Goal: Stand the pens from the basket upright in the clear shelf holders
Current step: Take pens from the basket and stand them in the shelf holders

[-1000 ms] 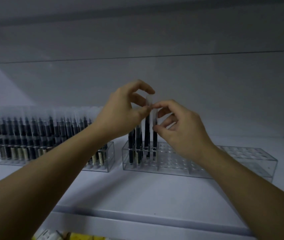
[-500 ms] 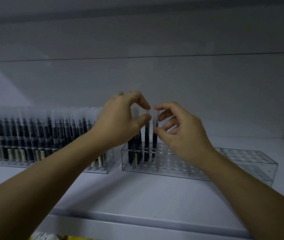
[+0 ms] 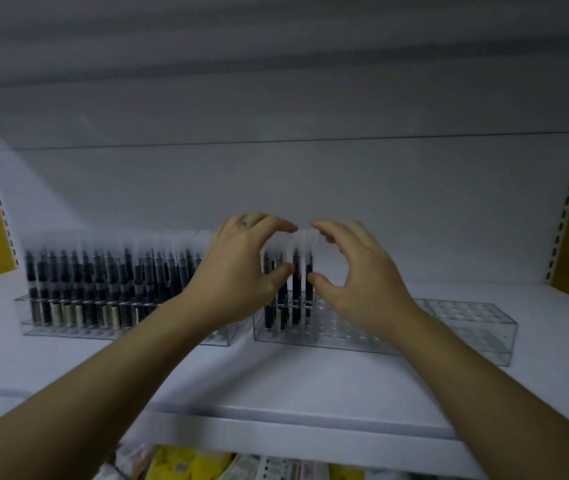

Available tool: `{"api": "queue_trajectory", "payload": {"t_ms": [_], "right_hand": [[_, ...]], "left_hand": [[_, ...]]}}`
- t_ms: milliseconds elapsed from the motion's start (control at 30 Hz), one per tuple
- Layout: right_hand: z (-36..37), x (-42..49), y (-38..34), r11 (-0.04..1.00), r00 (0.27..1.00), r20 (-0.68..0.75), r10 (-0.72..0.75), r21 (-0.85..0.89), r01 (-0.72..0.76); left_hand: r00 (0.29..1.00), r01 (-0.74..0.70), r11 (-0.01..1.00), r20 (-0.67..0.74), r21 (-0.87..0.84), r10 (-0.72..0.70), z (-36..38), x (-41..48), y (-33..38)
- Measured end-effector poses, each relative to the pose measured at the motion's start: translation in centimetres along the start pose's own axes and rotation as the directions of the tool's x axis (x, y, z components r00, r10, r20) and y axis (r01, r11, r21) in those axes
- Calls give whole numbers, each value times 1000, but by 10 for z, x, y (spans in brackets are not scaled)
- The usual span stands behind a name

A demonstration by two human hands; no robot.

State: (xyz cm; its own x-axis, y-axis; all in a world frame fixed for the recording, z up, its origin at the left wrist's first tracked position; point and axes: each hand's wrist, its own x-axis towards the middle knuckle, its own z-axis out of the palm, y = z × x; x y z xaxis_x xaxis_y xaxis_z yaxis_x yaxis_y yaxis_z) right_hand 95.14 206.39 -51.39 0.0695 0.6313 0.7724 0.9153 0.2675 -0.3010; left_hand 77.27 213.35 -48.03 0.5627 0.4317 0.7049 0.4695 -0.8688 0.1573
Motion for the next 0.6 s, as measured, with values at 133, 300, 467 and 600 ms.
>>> {"api": "queue_trajectory", "payload": {"t_ms": [133, 300, 467, 600], "right_hand": [[-13, -11, -21, 998, 998, -35, -61, -32, 60], [-13, -61, -51, 998, 997, -63, -49, 25, 51], [-2, -113, -79, 997, 992, -109, -68, 35, 72], [17, -157, -96, 996, 989, -125, -75, -58, 68]], "left_hand": [[999, -41, 999, -23, -11, 41, -8, -23, 5], [994, -100, 995, -43, -15, 99, -13, -69, 11], [995, -90, 994, -45, -68, 87, -10, -128, 19], [998, -44, 992, -42, -117, 40, -1, -180, 19]]}}
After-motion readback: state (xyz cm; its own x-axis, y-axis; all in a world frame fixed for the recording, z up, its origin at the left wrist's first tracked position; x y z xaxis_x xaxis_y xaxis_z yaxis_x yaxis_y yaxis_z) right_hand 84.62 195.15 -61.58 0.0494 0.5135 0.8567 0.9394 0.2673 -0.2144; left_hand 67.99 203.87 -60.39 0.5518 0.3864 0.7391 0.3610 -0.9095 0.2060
